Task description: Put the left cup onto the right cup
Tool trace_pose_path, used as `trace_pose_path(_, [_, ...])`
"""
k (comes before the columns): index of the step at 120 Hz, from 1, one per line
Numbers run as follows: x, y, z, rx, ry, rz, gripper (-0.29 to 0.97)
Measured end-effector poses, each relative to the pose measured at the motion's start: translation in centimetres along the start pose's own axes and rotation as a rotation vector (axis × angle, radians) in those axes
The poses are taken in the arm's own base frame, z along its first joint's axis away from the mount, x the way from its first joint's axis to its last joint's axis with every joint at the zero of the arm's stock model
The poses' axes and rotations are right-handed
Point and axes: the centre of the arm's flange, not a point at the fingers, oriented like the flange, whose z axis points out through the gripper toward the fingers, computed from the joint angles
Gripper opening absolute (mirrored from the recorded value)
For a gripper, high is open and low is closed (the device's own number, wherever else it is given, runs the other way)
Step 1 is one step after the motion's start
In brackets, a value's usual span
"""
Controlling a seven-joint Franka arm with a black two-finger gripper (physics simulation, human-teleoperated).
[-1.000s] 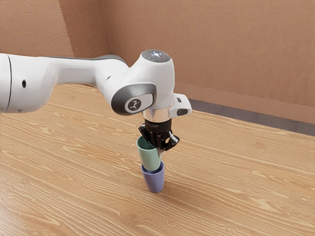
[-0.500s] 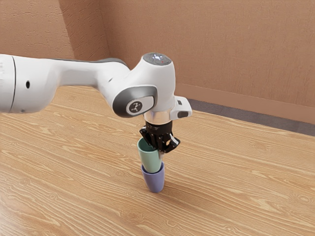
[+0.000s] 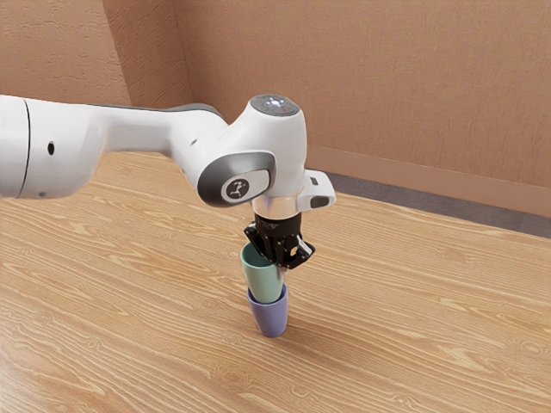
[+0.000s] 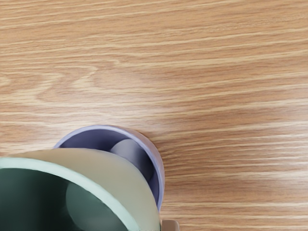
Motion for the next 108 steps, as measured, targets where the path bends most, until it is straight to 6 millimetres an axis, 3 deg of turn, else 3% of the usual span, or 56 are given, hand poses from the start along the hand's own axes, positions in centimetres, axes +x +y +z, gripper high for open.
trace_pose_path(25, [0.04, -0.05, 0.14, -0.002, -0.003, -0.001, -0.03])
trace_pose_path(51, [0.06, -0.03, 0.36, -0.005, -0.008, 0.002, 0.35])
trace_pose_path(67, [0.07, -0.02, 0.41, -0.005, -0.009, 0.003, 0.51])
trace_pose_path(108, [0.07, -0.02, 0.41, -0.005, -0.009, 0.006, 0.64])
